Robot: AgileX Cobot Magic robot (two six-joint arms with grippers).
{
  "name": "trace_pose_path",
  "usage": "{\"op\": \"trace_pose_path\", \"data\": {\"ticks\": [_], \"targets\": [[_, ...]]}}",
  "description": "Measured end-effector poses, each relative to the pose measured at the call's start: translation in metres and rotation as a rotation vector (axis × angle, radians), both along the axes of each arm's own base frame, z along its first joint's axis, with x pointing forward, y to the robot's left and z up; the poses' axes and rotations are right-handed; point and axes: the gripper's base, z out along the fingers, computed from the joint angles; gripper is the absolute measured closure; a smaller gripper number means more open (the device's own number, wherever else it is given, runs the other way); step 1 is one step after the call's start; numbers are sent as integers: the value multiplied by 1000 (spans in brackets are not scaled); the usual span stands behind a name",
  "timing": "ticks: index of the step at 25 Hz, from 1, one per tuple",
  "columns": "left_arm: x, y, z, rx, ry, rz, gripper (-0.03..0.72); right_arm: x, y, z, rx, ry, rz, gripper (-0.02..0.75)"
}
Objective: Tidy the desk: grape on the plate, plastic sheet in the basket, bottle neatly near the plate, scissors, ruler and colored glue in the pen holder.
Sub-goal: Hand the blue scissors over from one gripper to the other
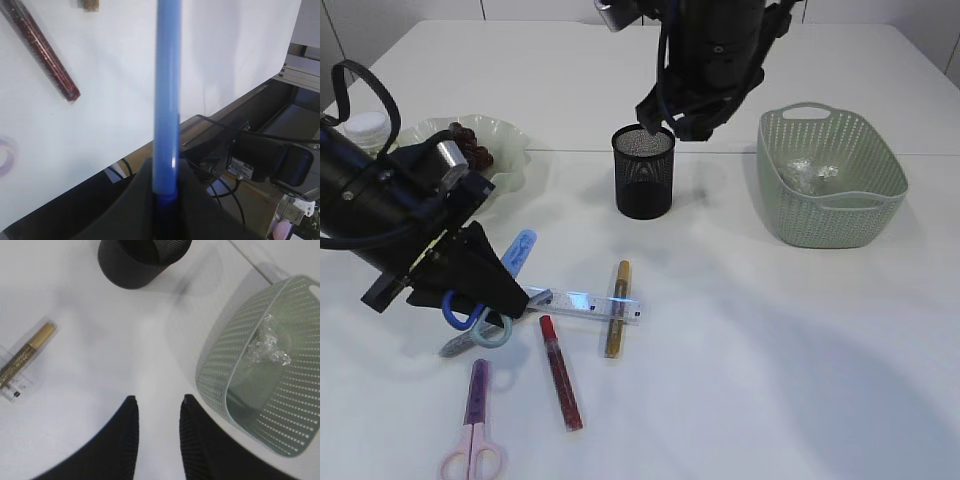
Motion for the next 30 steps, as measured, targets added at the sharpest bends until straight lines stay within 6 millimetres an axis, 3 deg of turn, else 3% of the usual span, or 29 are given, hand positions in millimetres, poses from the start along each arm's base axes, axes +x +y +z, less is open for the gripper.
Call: {"op": "trace_pose_path", "data": {"ticks": [10,18,30], "targets": [[7,3,5,119,-26,-36,650,-39,-25,22,-7,-13,37,498],[1,-23,0,175,-31,-147,650,-62,-35,31,42,-37,91,498],[1,-35,4,172,-35,-161,650,-110,-53,35,247,-422,319,498]]}}
